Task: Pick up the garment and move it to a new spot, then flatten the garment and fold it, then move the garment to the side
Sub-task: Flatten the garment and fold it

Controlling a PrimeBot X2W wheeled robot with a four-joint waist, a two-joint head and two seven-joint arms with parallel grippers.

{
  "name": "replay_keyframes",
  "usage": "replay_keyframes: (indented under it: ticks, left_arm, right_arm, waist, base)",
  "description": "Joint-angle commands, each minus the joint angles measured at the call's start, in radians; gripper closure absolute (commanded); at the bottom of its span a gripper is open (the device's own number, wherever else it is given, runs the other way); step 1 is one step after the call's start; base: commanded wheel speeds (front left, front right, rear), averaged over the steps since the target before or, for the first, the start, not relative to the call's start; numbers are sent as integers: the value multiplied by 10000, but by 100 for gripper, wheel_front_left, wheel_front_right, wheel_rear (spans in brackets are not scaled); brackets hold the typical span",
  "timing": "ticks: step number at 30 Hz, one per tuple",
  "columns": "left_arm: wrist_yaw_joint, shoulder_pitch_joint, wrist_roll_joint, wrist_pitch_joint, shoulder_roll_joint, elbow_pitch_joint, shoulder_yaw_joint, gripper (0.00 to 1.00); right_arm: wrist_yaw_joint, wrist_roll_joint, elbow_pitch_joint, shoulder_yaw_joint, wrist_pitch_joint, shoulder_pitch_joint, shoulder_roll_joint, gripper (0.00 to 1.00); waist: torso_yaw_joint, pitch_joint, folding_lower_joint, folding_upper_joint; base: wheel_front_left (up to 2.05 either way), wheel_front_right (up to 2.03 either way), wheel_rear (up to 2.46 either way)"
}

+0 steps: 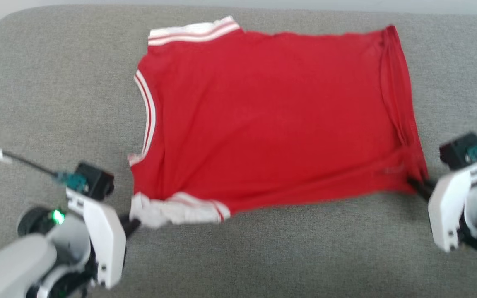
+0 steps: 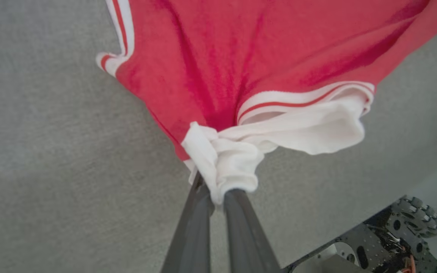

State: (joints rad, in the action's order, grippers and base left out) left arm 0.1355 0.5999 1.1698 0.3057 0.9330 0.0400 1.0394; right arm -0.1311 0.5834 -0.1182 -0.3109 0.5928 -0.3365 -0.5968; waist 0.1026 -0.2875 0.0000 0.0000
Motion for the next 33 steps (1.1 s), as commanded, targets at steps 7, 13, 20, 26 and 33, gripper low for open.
replay_keyframes:
  ticks: [7,13,20,26,33]
  left_arm:
    - [842,-1158,531,181,605,1076,235,100]
    - [1202,-1272,578,134,1030,1649,80,100]
    - [1375,-177,-127,261,1734,2420,-493,100]
    - [792,1311,-1007,542,1517,1948,-856,100]
    - [-338,2846,-1616,760,440,10,-866,100]
  right_arm:
    - [5,935,1614,294,1255,1882,-592,100]
    - [5,1067,2533,1132,1513,2758,-327,100]
    - [7,513,3462,2416,1412,2746,438,100]
    - [7,-230,3634,2971,1380,1767,1088,100]
    - [7,-815,2702,2757,1106,264,1470,100]
  waist:
    - [-24,-28,0,0]
    - [-63,-76,0,0]
    - [-154,-226,0,0]
    - [-329,-528,0,0]
    - [-463,-908,0,0]
  base:
    - [0,0,0]
    - [0,0,0]
    - [0,0,0]
    - [0,0,0]
    - [0,0,0]
